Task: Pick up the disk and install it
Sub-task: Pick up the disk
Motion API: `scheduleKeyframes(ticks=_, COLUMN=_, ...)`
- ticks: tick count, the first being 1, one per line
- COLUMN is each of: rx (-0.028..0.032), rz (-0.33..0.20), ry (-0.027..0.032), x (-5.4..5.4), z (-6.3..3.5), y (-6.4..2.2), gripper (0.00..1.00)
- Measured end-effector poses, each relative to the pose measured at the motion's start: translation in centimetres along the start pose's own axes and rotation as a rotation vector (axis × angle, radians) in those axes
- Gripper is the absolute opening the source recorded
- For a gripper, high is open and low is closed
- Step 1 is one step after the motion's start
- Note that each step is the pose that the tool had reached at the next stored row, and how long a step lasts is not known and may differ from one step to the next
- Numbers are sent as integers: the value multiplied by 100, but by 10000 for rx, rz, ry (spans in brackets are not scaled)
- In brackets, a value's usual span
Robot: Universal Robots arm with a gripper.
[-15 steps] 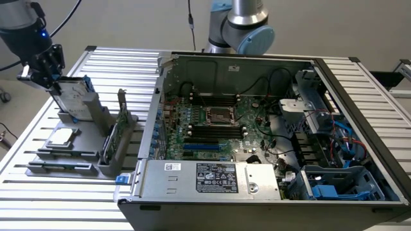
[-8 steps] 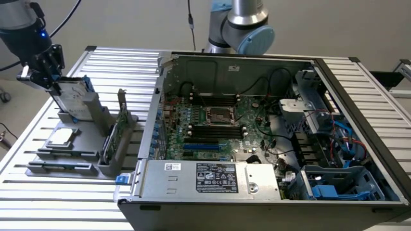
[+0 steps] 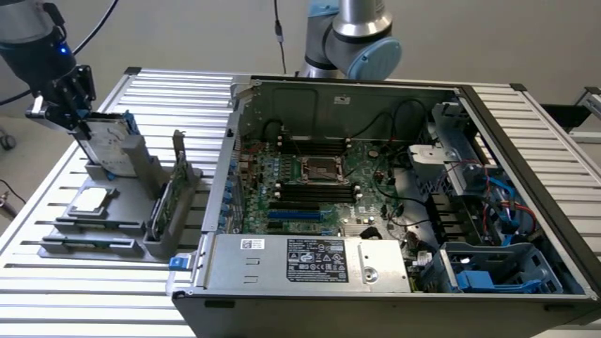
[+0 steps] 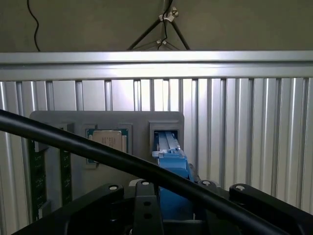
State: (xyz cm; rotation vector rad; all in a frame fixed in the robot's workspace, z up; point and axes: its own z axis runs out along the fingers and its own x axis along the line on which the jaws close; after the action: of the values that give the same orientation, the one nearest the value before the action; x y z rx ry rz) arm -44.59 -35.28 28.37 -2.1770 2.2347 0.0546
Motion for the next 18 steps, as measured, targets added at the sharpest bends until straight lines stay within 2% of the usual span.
scheduleKeyframes(ticks=18, rx=-1, rz=-23, ry=30, x=0, z=-1, y=0, gripper=33)
